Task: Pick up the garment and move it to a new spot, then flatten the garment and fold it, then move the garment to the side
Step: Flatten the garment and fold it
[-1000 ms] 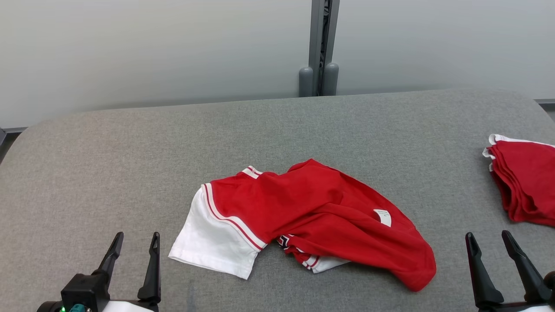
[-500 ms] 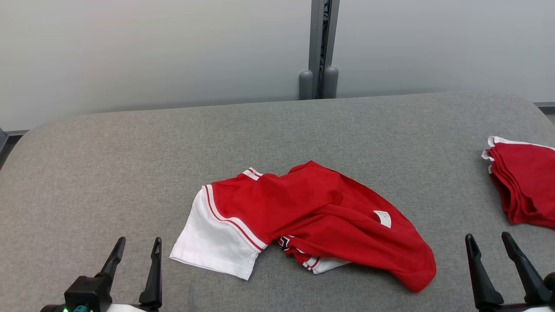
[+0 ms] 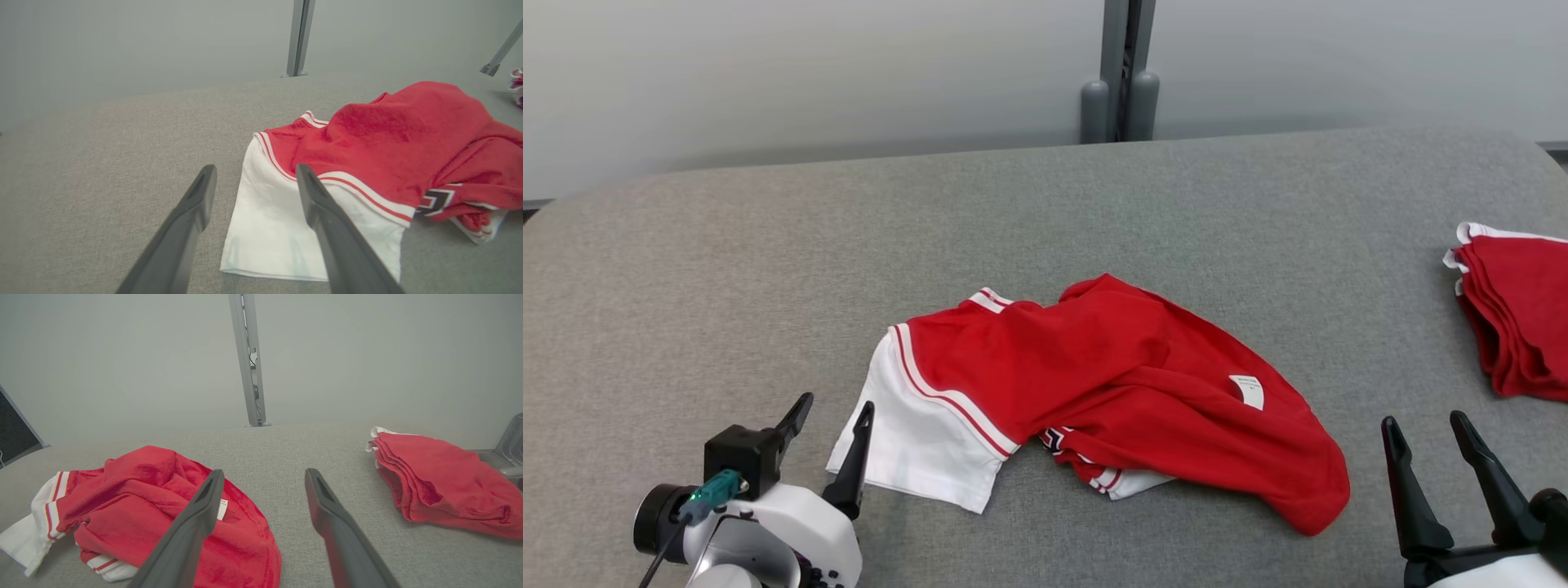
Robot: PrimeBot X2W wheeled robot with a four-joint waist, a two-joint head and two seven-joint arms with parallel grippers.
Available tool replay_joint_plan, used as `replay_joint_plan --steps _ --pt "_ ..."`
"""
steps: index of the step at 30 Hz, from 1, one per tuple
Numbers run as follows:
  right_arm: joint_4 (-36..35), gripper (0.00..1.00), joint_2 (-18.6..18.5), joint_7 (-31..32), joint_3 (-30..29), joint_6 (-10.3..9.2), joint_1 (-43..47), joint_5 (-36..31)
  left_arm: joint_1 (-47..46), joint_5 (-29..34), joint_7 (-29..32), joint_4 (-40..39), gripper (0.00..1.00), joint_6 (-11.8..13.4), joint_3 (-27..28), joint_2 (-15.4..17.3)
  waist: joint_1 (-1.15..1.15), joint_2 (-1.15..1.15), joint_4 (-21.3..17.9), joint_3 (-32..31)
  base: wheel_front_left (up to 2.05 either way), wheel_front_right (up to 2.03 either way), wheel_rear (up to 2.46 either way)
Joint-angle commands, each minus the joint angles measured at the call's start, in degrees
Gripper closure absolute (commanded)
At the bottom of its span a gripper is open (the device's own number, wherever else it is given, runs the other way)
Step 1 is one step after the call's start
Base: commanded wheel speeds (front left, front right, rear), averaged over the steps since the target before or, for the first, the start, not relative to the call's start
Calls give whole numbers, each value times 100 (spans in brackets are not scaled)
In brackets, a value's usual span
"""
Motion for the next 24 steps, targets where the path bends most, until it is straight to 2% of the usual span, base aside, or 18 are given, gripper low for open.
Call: replay_joint_plan --steps 1,12,13,14,15,24 --pt "26 0 -12 -43 23 3 -78 -5 -148 -48 61 202 0 -62 -3 8 0 0 -84 101 0 0 0" --pt "354 0 4 -60 101 3 -280 52 -478 -577 468 2088 0 -464 -34 -296 0 0 -249 378 0 0 0" --pt "362 0 0 -60 88 3 -298 60 -480 -608 503 2186 29 -516 -55 -325 0 0 -249 388 0 0 0" --pt "376 0 -10 -61 63 3 -316 67 -487 -619 493 2259 76 -559 -70 -342 0 0 -246 394 0 0 0" --pt "395 0 -23 -60 45 3 -325 82 -505 -638 469 2317 100 -601 -81 -363 0 0 -242 402 0 0 0" --pt "952 0 -229 -79 -131 3 -838 326 -777 -556 250 2541 100 -695 -121 -408 0 0 -88 656 0 0 0"
